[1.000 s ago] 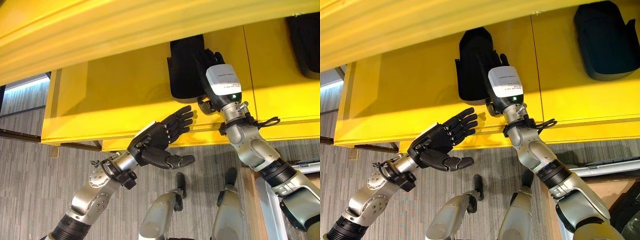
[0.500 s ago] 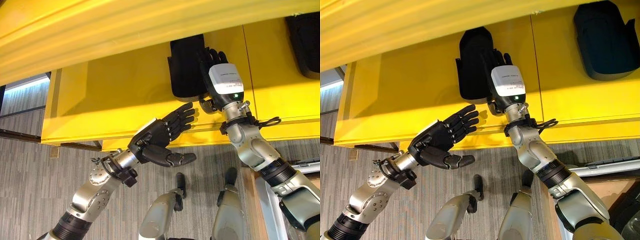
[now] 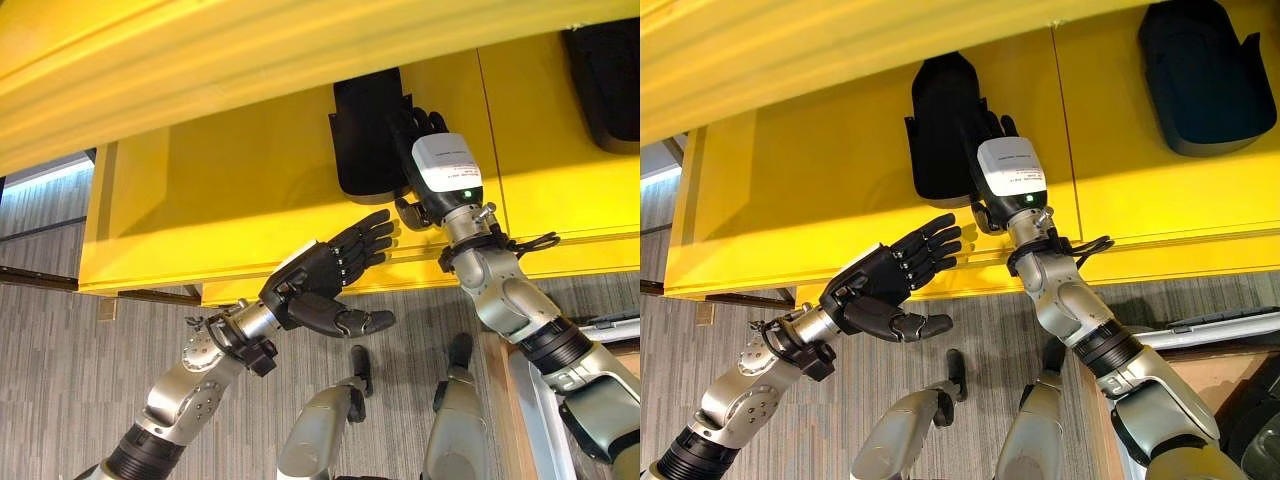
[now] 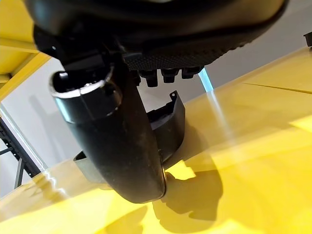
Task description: Move parts from the plastic box to the shelf.
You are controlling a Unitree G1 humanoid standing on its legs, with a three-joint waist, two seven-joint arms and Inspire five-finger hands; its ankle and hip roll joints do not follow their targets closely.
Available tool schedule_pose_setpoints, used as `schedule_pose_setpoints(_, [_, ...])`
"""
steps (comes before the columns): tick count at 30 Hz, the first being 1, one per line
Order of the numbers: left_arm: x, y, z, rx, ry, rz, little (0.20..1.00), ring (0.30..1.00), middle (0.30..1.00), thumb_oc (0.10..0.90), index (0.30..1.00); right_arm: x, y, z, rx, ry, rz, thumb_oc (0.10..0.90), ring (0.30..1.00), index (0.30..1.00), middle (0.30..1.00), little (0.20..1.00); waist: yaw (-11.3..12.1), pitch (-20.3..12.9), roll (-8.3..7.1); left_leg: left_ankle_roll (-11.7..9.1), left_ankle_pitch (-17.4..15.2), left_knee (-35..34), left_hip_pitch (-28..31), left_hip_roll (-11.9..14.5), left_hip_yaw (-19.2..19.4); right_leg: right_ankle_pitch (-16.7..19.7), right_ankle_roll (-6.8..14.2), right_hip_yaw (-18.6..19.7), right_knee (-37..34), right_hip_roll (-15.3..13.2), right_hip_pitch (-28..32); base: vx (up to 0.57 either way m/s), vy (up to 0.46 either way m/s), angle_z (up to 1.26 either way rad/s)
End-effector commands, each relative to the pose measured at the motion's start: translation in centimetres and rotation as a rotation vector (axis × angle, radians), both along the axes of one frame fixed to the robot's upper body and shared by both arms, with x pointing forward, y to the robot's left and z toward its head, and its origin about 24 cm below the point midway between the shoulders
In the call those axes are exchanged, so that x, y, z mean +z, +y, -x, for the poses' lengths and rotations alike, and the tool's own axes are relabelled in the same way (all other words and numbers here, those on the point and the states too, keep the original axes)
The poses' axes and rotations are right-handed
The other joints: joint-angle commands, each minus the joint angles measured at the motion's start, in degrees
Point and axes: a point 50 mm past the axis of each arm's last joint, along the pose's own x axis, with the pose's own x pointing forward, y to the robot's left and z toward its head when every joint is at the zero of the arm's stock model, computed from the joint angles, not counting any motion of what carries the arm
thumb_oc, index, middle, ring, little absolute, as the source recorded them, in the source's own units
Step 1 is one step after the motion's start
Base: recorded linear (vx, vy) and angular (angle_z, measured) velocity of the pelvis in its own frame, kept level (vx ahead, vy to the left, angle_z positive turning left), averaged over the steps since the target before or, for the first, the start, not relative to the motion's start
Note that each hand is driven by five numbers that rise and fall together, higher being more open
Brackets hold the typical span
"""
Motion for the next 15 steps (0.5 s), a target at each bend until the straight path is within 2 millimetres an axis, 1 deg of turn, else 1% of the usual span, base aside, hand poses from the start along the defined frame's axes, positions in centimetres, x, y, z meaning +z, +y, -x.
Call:
schedule_pose_setpoints(1, [4.0,-0.6,1.5,-0.066,-0.214,0.106,1.000,1.000,1.000,0.900,1.000,5.2,0.8,1.1,0.083,-0.191,0.000,0.900,1.000,1.000,1.000,1.000,0.3,-0.2,1.58,1.1,-7.4,3.7,0.6,-1.0,-1.8,-11.0,-1.3,0.3,7.6,1.5,3.5,0.00,0.000,0.00])
schedule_pose_setpoints(3, [4.0,-0.5,1.6,-0.067,-0.211,0.101,1.000,1.000,1.000,0.900,1.000,5.2,1.3,1.4,0.122,-0.164,0.022,0.900,1.000,1.000,1.000,1.000,0.3,-0.2,1.43,1.1,-7.5,4.0,0.5,-0.9,-1.8,-11.1,-1.4,0.3,7.7,1.6,3.5,0.00,0.000,0.00])
schedule_pose_setpoints(8, [4.1,-0.4,1.7,-0.068,-0.215,0.101,1.000,1.000,1.000,0.900,1.000,5.5,2.0,2.3,0.169,-0.201,0.075,0.900,1.000,1.000,1.000,1.000,0.2,-0.1,1.19,1.2,-7.5,4.1,0.4,-0.8,-1.6,-11.0,-1.2,0.4,7.7,1.6,3.4,0.00,0.000,0.00])
schedule_pose_setpoints(11, [4.1,-0.2,1.6,-0.060,-0.210,0.102,1.000,1.000,1.000,0.900,1.000,5.8,1.9,2.8,0.160,-0.237,0.096,0.900,1.000,1.000,1.000,1.000,0.1,0.0,1.10,1.2,-7.6,4.1,0.3,-0.8,-1.6,-11.0,-1.2,0.5,7.7,1.7,3.3,0.00,0.000,0.00])
schedule_pose_setpoints(15, [4.1,0.0,1.7,-0.062,-0.215,0.103,1.000,1.000,1.000,0.900,1.000,6.1,1.3,3.1,0.119,-0.321,0.112,0.900,1.000,1.000,1.000,1.000,-0.1,0.1,0.94,1.3,-7.6,4.1,0.3,-0.6,-1.4,-10.8,-1.1,0.6,7.3,1.8,3.3,0.00,-0.005,-0.03])
